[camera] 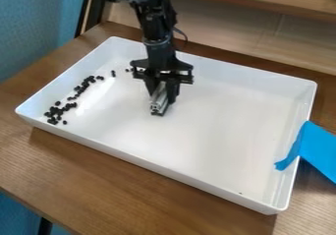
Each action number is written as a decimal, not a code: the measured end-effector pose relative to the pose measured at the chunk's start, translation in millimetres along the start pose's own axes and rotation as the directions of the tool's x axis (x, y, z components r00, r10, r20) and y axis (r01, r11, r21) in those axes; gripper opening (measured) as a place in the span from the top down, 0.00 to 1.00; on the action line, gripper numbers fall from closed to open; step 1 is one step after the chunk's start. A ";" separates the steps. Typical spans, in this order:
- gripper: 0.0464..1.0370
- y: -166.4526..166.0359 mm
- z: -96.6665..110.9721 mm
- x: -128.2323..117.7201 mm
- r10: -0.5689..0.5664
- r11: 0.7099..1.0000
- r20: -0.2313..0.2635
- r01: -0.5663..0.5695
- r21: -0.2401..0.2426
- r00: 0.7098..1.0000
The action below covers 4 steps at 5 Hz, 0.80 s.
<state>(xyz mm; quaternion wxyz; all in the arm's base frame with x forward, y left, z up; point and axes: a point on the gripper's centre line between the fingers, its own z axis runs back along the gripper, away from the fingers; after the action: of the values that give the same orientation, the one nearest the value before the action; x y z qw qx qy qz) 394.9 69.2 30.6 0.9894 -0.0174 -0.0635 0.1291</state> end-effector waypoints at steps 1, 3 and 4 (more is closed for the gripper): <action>0.65 13.6 -0.2 6.7 0.035 0.999 -0.012 -0.035 0.003 0.999; 0.65 49.5 2.5 9.4 0.104 0.995 -0.033 -0.104 -0.002 0.994; 0.65 62.5 4.7 -4.8 0.093 0.995 -0.057 -0.094 -0.019 0.994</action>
<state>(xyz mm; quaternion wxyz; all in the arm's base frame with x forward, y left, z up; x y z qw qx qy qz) 373.9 128.4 31.5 0.9835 -0.0346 -0.0364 0.1741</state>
